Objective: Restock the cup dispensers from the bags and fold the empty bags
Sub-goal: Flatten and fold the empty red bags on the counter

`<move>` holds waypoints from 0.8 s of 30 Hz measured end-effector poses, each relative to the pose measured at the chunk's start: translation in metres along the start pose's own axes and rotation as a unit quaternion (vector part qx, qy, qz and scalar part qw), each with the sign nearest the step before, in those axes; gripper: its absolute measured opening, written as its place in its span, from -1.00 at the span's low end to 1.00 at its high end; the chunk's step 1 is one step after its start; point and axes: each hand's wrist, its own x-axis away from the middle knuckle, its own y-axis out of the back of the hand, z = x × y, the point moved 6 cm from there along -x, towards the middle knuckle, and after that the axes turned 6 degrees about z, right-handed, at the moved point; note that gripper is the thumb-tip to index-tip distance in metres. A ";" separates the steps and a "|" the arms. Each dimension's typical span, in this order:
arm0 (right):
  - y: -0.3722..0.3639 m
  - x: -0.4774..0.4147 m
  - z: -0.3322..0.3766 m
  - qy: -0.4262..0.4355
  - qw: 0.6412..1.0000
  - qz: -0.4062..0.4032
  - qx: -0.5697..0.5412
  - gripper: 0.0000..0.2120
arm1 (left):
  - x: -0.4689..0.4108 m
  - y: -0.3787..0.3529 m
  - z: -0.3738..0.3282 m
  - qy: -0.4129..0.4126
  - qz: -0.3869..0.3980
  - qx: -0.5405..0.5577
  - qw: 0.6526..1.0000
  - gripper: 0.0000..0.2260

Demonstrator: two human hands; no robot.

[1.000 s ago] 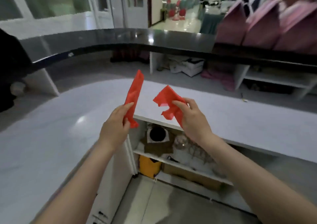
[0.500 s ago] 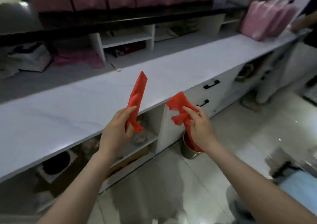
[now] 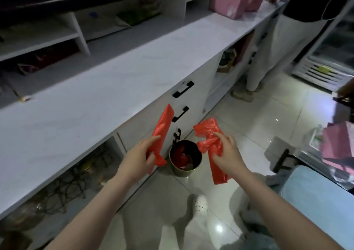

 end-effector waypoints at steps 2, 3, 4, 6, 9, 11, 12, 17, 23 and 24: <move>-0.003 -0.044 -0.035 -0.017 0.999 0.030 0.000 -0.37 | -0.040 -0.031 0.006 0.026 0.035 0.001 0.999 -0.54; -0.005 -0.064 -0.052 -0.030 0.999 0.045 0.000 -0.36 | -0.058 -0.046 0.010 0.046 0.044 0.009 0.998 -0.54; -0.008 -0.082 -0.069 -0.041 0.997 0.061 -0.002 -0.33 | -0.074 -0.060 0.015 0.070 0.048 0.017 0.996 -0.53; -0.014 -0.110 -0.099 -0.057 0.994 0.095 -0.012 -0.29 | -0.101 -0.091 0.026 0.125 0.061 0.032 0.990 -0.53; -0.024 -0.144 -0.140 -0.101 0.988 0.114 -0.039 -0.38 | -0.135 -0.139 0.037 0.181 0.110 0.059 0.976 -0.53; -0.032 -0.163 -0.167 -0.154 0.979 0.119 -0.059 -0.50 | -0.155 -0.166 0.047 0.233 0.133 0.094 0.959 -0.55; -0.038 -0.172 -0.180 -0.178 0.973 0.128 -0.068 -0.55 | -0.166 -0.177 0.053 0.259 0.129 0.123 0.949 -0.56; -0.071 -0.212 -0.232 -0.239 0.955 0.151 -0.093 -0.62 | -0.214 -0.238 0.090 0.349 0.113 0.201 0.908 -0.60; -0.137 -0.267 -0.277 -0.260 0.939 0.200 -0.101 -0.63 | -0.263 -0.311 0.133 0.364 0.175 0.237 0.884 -0.59; -0.150 -0.278 -0.283 -0.250 0.940 0.212 -0.098 -0.61 | -0.271 -0.323 0.142 0.360 0.185 0.244 0.881 -0.58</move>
